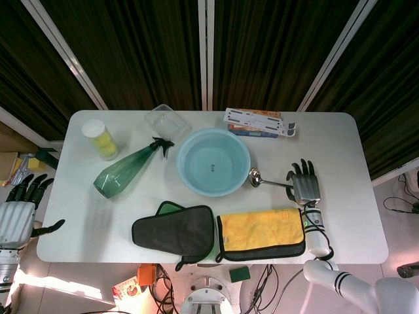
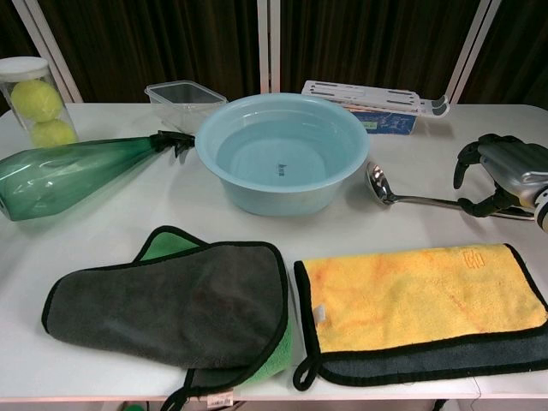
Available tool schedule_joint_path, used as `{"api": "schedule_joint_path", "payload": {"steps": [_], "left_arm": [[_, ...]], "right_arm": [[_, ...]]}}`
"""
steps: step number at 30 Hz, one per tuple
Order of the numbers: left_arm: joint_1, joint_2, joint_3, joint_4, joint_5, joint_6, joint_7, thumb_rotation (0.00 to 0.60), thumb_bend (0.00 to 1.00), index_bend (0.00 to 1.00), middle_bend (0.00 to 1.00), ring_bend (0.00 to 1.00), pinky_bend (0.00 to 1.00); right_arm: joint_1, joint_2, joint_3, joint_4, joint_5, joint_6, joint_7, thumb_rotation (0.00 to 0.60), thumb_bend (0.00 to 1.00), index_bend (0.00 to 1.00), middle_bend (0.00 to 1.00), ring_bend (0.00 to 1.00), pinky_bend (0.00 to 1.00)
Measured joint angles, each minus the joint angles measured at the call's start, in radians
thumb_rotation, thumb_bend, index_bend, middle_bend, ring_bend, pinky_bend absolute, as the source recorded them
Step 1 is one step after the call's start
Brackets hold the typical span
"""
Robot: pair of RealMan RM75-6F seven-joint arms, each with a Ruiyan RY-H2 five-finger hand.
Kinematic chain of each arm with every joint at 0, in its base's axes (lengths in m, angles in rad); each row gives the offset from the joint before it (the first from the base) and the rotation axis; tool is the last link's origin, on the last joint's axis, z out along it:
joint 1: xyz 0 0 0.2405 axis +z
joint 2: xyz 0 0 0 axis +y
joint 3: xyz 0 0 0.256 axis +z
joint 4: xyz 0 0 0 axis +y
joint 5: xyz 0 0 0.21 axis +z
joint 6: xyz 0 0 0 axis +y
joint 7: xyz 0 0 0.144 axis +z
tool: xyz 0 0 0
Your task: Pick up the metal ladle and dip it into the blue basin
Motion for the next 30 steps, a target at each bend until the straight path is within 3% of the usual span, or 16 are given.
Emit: {"api": "schedule_joint_path", "payload": {"steps": [20,30], "left_arm": [[-0.002,0.009,-0.001,-0.013,-0.017,-0.014,-0.002,0.518,0.0,0.15,0.11,0.04,0.17],[-0.001,0.014,-0.001,-0.014,-0.017,-0.015,-0.013,0.518,0.0,0.15,0.11,0.04,0.17]], "right_arm": [[0.01,-0.084,0.001,0.103,0.019,0.006,0.025,0.6,0.39,0.44,0.13,0.0,0.0],[0.014,-0.112,0.003,0.148,0.022,0.001,0.036,0.6,0.4,0.49,0.14,0.0,0.0]]}}
